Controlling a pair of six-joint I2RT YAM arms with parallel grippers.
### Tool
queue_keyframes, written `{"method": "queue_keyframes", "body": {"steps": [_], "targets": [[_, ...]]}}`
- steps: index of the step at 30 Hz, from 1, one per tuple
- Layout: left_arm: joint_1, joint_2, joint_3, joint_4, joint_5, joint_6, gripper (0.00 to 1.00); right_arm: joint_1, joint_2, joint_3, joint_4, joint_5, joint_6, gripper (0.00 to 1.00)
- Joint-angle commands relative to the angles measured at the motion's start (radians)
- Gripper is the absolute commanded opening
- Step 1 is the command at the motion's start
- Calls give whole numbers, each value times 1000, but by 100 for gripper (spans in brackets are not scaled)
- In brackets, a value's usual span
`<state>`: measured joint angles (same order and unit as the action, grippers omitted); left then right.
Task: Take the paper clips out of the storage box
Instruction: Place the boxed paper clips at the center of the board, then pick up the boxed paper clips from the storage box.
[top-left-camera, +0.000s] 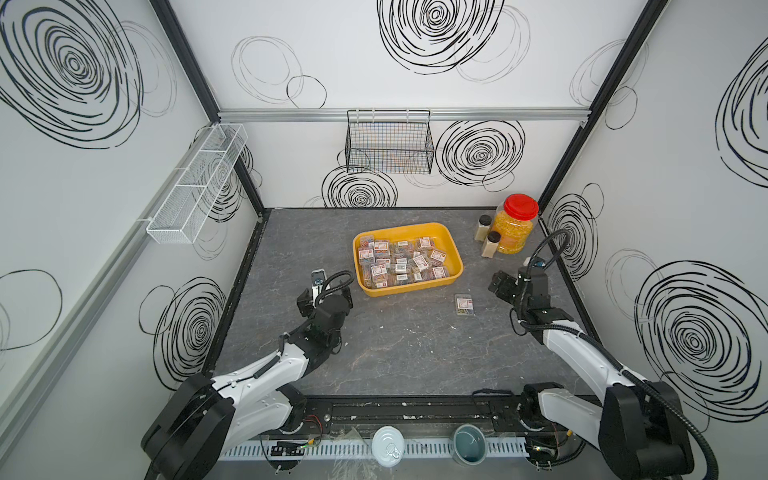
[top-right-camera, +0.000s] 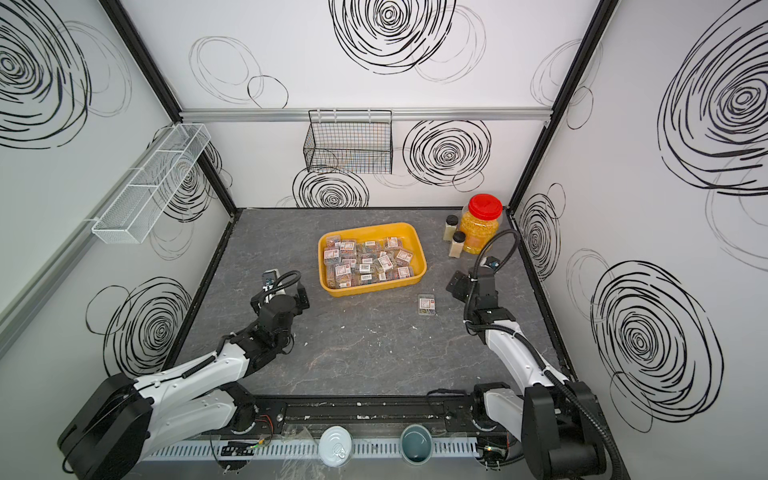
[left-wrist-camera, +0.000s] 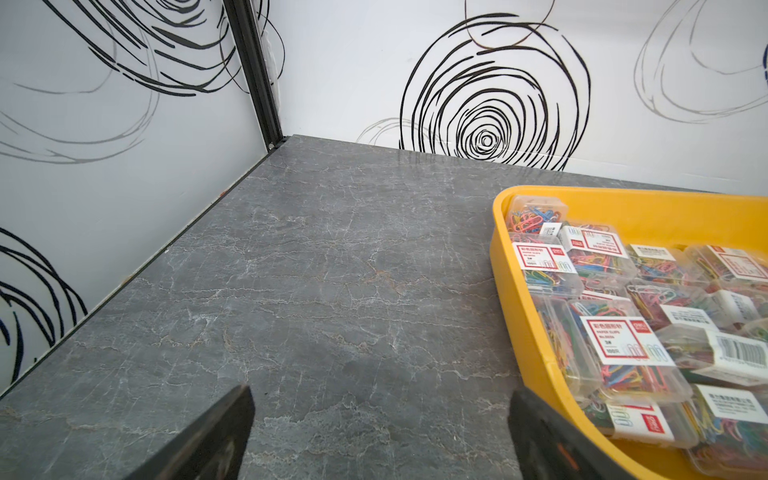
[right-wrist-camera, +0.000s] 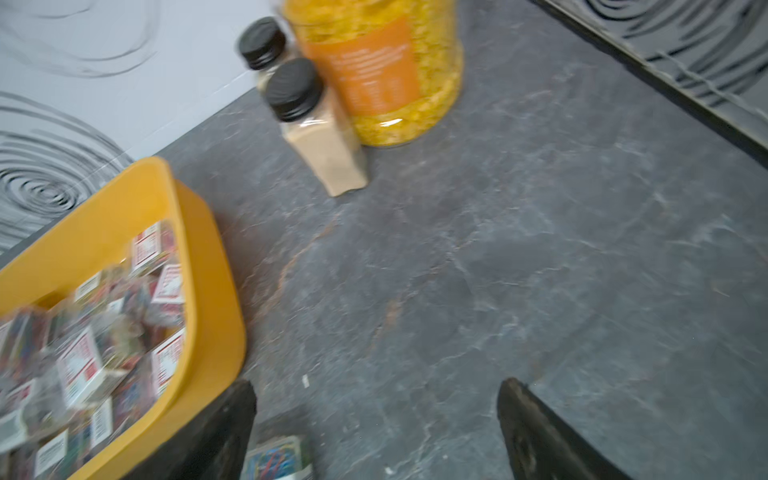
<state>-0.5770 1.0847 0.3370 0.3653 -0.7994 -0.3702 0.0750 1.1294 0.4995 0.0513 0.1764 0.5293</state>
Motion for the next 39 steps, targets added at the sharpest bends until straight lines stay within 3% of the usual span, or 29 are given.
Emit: {"method": "queue_keyframes", "body": {"steps": [1, 7, 13, 17, 22, 25, 31, 34, 39], "targets": [[-19, 14, 32, 41, -51, 20, 99, -48, 53, -39, 131, 34, 60, 94], [-82, 19, 29, 63, -147, 33, 93, -34, 41, -106, 267, 45, 67, 95], [-109, -12, 90, 2, -21, 63, 79, 84, 39, -104, 272, 219, 46, 100], [-202, -8, 186, -92, -7, 49, 79, 225, 132, -19, 221, 396, -2, 100], [-292, 99, 343, -164, 89, 4, 77, 239, 201, 51, 166, 401, -7, 100], [-328, 193, 445, -221, 70, -30, 76, 236, 183, 28, 183, 386, -11, 100], [-289, 413, 662, -380, 19, -94, 74, 232, 163, 12, 200, 360, -20, 100], [-214, 497, 745, -431, 98, -128, 65, 224, 181, 25, 194, 348, -19, 100], [-114, 547, 766, -389, 228, -148, 66, 186, 181, 21, 198, 293, -13, 100]]}}
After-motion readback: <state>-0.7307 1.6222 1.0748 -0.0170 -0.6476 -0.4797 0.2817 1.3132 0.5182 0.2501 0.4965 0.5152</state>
